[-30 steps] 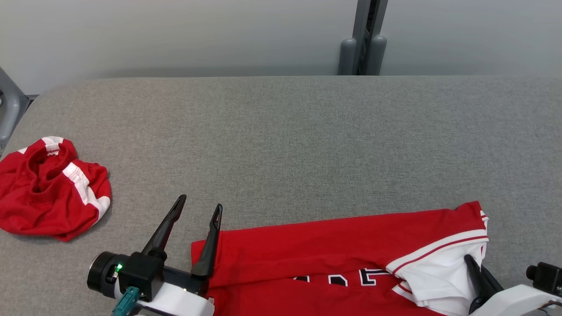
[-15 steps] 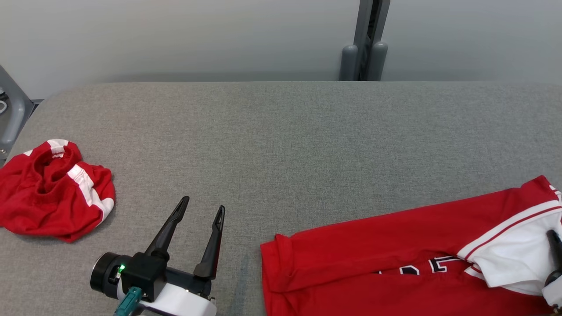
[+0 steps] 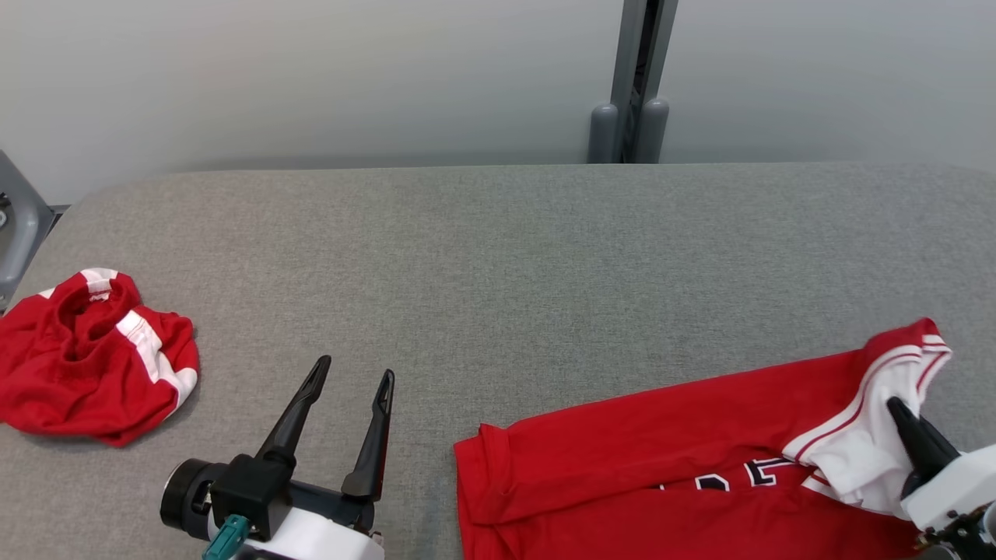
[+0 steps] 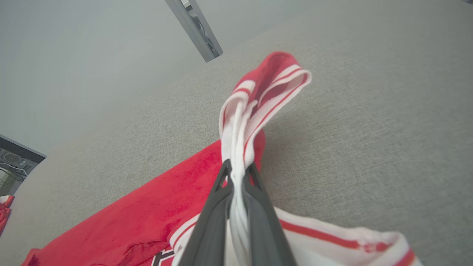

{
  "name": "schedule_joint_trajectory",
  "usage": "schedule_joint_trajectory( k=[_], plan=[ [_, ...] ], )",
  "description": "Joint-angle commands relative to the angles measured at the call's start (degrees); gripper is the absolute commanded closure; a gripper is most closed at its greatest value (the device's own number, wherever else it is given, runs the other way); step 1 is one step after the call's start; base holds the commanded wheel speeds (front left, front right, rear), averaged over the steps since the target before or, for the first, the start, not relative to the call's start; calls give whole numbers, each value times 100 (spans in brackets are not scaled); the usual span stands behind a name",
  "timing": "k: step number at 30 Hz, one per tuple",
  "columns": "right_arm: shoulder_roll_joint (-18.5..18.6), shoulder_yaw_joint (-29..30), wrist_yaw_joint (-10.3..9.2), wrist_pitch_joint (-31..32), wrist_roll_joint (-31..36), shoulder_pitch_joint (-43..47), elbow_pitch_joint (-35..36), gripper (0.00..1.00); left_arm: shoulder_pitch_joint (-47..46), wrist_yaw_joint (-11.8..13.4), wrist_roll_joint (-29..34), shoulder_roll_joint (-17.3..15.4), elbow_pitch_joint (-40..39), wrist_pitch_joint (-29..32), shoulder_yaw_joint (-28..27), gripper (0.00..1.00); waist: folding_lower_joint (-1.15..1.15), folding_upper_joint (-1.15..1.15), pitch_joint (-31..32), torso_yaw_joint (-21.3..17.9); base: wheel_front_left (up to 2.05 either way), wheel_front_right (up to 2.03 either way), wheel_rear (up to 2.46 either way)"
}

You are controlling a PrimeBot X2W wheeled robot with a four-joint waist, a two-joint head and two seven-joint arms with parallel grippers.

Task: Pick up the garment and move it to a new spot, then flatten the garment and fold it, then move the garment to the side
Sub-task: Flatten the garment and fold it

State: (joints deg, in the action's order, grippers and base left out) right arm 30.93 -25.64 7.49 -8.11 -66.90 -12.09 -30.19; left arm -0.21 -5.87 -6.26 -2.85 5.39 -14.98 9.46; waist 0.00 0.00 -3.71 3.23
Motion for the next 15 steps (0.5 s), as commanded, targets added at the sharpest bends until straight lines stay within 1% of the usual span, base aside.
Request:
schedule_joint_trajectory(
  k=[1,3,8,11,15],
  plan=[
    [2,2,1,80,-93,54,127,100,42,47,-33,-15,-16,-19,9,0,0,0,24,-34,0,0,0],
    [-24,-3,2,249,-211,48,360,100,56,74,-79,-13,-15,-19,52,0,0,0,42,-78,0,0,0],
    [-293,-25,2,759,-401,79,775,100,90,155,-197,-18,30,-19,150,0,0,0,110,-153,0,0,0],
    [-558,-16,2,1046,-416,99,964,100,100,194,-231,-15,52,-20,163,0,0,0,154,-181,0,0,0],
    [-1069,128,2,1428,-584,284,1088,100,113,192,-231,-15,71,-20,157,0,0,0,220,-183,0,0,0]
  ],
)
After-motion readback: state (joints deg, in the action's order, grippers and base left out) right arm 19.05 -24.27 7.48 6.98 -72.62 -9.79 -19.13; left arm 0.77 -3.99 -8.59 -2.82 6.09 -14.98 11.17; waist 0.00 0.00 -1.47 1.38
